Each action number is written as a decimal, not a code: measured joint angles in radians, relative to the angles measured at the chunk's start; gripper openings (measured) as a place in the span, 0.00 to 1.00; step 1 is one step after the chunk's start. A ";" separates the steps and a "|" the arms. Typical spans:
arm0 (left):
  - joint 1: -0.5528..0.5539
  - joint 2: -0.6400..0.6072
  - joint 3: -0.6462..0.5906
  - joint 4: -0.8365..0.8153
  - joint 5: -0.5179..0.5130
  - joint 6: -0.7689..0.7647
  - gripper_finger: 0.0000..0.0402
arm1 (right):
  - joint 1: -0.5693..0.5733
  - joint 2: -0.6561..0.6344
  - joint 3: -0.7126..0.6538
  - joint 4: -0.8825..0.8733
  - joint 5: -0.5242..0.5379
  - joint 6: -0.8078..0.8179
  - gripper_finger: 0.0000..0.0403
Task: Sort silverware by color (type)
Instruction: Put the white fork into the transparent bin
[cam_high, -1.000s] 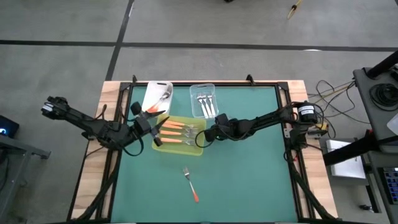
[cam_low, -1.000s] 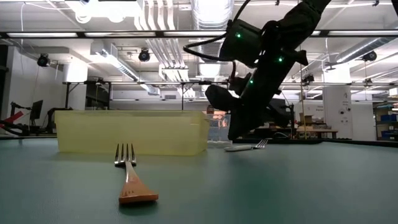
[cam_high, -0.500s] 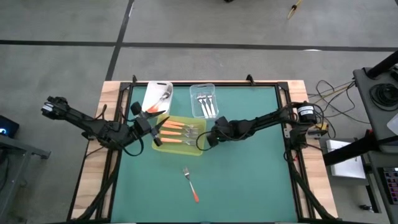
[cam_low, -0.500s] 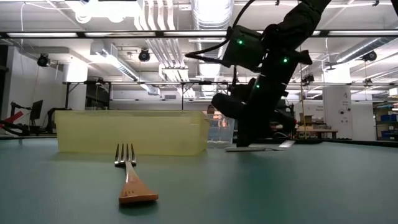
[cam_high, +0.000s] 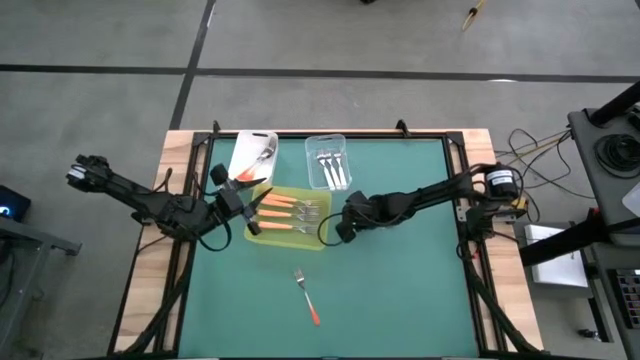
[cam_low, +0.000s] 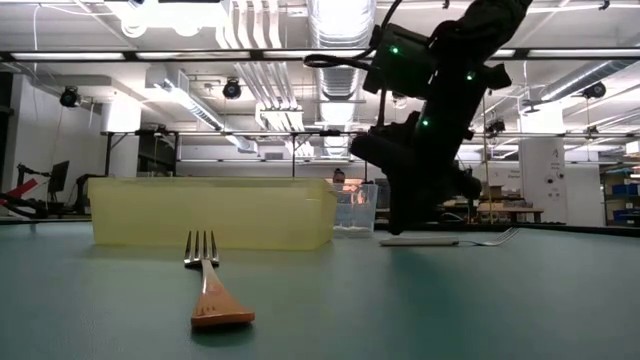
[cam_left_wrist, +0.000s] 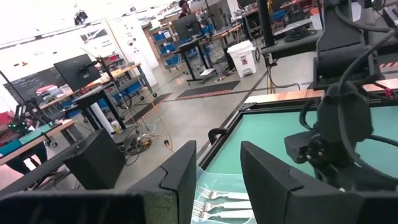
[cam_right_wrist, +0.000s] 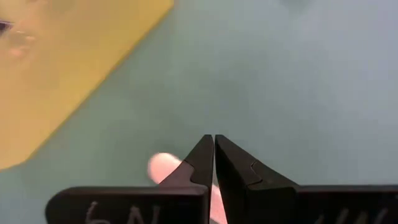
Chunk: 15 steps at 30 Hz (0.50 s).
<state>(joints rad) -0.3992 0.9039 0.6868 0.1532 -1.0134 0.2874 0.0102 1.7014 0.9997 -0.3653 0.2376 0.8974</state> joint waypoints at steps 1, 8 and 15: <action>0.000 0.000 0.000 0.000 0.000 0.000 0.27 | 0.005 0.004 0.000 0.017 0.000 0.000 0.02; 0.000 0.000 0.000 0.000 0.001 0.000 0.27 | 0.058 0.013 0.000 0.041 -0.010 0.008 0.02; 0.000 0.000 0.000 0.000 0.001 0.000 0.27 | 0.135 0.008 0.008 0.026 -0.108 0.021 0.02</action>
<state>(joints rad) -0.3992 0.9039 0.6865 0.1532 -1.0123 0.2874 0.1448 1.7096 1.0077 -0.3391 0.1292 0.9187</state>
